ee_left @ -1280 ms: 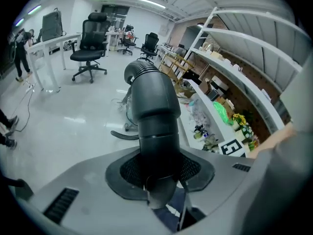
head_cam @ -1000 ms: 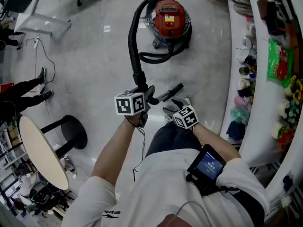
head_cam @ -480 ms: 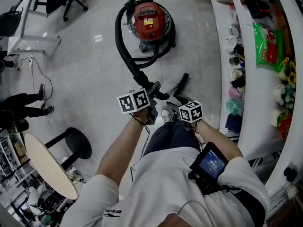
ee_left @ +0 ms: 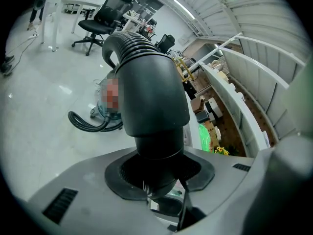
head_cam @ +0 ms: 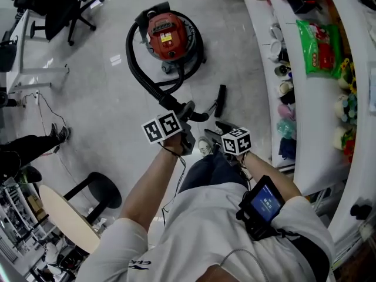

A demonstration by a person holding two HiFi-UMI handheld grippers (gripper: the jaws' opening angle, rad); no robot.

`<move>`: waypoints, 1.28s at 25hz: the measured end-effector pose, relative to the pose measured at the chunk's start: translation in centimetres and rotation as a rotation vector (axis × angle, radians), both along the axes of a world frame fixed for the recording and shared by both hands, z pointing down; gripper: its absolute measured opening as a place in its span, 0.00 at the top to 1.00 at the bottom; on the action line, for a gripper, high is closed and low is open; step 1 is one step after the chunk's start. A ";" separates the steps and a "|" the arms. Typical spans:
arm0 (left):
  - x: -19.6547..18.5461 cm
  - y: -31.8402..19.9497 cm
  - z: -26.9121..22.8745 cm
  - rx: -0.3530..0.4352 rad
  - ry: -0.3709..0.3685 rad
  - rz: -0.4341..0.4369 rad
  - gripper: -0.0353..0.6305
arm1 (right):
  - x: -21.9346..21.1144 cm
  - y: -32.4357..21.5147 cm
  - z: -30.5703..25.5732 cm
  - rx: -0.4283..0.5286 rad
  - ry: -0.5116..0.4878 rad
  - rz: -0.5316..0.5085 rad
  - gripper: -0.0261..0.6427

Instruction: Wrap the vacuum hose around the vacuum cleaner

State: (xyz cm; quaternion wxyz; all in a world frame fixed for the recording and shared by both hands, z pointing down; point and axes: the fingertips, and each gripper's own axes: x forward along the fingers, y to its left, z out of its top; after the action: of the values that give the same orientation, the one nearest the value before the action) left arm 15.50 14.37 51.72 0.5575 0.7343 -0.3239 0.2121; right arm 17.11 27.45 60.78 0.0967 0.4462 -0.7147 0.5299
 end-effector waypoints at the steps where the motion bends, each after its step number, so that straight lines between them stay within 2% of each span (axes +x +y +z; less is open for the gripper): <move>1: 0.3 -0.2 0.0 -0.005 0.005 -0.005 0.74 | 0.4 -0.4 -0.1 0.038 0.085 -0.043 0.54; 4: 1.3 -0.5 0.3 -0.020 0.016 -0.013 0.74 | 1.2 -1.5 -0.4 0.187 0.427 -0.241 0.54; 6: 1.9 -0.6 0.3 -0.025 0.016 -0.011 0.74 | 1.4 -2.6 -0.5 0.266 0.584 -0.334 0.54; 9: 2.8 -0.5 0.5 -0.036 0.021 -0.012 0.74 | 1.6 -4.8 -0.6 0.345 0.738 -0.416 0.54; 13: 3.6 -0.5 0.6 -0.051 0.033 -0.021 0.74 | 1.3 -7.3 -1.0 0.443 0.865 -0.514 0.54; 14: 3.7 -0.5 0.6 -0.055 0.037 -0.024 0.74 | 1.3 -7.6 -1.1 0.465 0.893 -0.548 0.58; 15: 3.8 -0.6 0.6 -0.059 0.043 -0.028 0.74 | 1.4 -7.7 -1.1 0.480 0.915 -0.583 0.66; 16: 3.8 -0.6 0.7 -0.064 0.048 -0.032 0.74 | 1.4 -7.8 -1.0 0.485 0.927 -0.613 0.68; 21: 3.6 -0.6 1.1 -0.091 0.072 -0.035 0.74 | 2.1 -7.7 -0.7 0.476 0.947 -0.713 0.70; 25: 3.5 -0.1 1.8 -0.107 0.093 -0.006 0.74 | 2.9 -7.5 -0.4 0.469 0.965 -0.796 0.71; 29: 3.2 0.6 2.5 -0.103 0.101 0.060 0.67 | 3.4 -7.1 0.1 0.478 0.972 -0.885 0.71; 32: 3.0 1.2 2.2 -0.060 0.121 0.141 0.64 | 4.3 -7.6 0.3 0.473 0.981 -0.933 0.71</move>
State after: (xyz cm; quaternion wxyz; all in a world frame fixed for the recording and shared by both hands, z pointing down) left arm 18.48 15.55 53.93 0.5814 0.7499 -0.2305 0.2156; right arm 21.46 19.86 61.11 0.5238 0.2901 -0.8009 0.0027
